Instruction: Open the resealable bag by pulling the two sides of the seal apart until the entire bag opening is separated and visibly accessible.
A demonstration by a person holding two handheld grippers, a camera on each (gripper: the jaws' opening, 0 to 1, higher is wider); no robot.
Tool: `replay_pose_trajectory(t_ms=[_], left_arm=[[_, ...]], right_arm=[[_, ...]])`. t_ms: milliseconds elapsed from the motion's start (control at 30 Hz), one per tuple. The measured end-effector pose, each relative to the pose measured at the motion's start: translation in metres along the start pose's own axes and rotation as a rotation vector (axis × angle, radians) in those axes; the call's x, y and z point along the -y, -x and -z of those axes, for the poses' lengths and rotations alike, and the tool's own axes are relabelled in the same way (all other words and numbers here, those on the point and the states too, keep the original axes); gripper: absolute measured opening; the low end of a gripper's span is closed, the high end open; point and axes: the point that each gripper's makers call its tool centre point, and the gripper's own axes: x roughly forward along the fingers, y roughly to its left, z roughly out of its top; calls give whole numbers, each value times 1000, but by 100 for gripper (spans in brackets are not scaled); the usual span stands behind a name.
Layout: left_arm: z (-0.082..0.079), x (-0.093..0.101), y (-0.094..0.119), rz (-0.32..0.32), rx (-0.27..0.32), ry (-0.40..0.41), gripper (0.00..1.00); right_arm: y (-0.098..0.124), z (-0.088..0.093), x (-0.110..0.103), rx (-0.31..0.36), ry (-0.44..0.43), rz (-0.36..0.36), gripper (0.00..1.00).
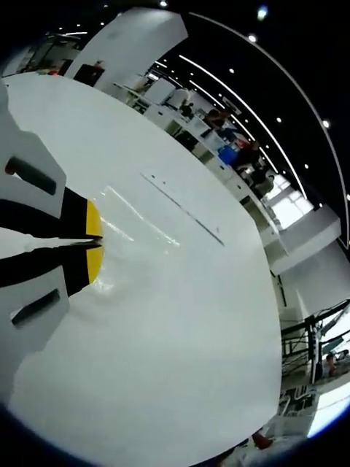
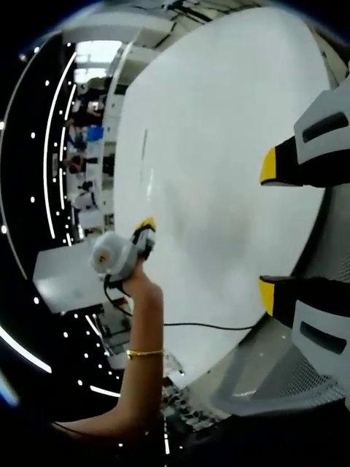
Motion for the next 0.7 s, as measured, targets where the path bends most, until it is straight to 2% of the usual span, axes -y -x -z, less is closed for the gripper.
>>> replay_pose_trajectory(t_ms=[100, 233, 400, 567, 700], left_arm=[[1, 8, 2, 28, -8, -12, 3], [7, 22, 9, 60, -25, 1, 16], [12, 29, 20, 84, -38, 2, 21], [11, 37, 36, 129, -13, -6, 29], [10, 38, 50, 136, 0, 19, 34]], right_arm=[[0, 0, 0, 3, 5, 4, 47], [1, -2, 3, 15, 3, 20, 47], [1, -3, 2, 24, 6, 14, 48], [1, -4, 1, 32, 13, 10, 48], [1, -5, -1, 40, 15, 1, 48]])
